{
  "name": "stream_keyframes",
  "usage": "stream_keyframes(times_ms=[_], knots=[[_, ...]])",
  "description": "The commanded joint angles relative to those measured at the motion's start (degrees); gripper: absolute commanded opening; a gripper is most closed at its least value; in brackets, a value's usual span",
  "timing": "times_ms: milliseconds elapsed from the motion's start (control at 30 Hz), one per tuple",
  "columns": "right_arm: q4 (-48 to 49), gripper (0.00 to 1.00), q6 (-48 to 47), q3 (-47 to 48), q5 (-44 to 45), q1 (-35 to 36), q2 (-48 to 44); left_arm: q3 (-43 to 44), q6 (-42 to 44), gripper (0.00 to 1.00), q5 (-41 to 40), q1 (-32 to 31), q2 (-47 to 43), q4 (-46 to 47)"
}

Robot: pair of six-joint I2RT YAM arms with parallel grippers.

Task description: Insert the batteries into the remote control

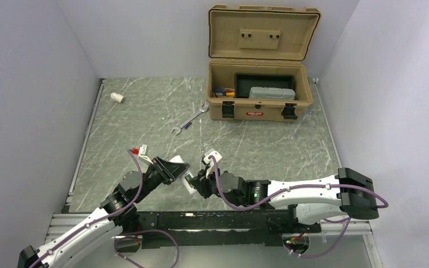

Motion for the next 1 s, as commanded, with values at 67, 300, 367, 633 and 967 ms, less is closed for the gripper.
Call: stream_keyframes(times_ms=[67, 300, 367, 633, 967], knots=[[1.66, 0.15, -1.06, 1.24, -1.5, -0.12, 0.85, 0.92, -0.45, 0.0, 0.62, 0.08, -0.04, 3.26], [1.84, 0.18, -0.88, 1.74, -1.92, -0.11, 1.99, 1.18, -0.15, 0.0, 0.54, 0.15, -0.17, 2.86], [1.73, 0.18, -0.88, 1.79, -1.86, -0.11, 2.21, 1.1, -0.25, 0.0, 0.53, 0.11, -0.25, 2.9], [2.1, 0.12, -0.63, 1.66, -1.75, -0.12, 2.18, 0.66, -0.49, 0.0, 0.53, 0.07, -0.46, 2.99], [1.5, 0.09, -1.0, 1.22, -0.05, -0.12, -1.94, 0.27, 0.09, 0.0, 0.08, 0.12, -0.15, 2.13]])
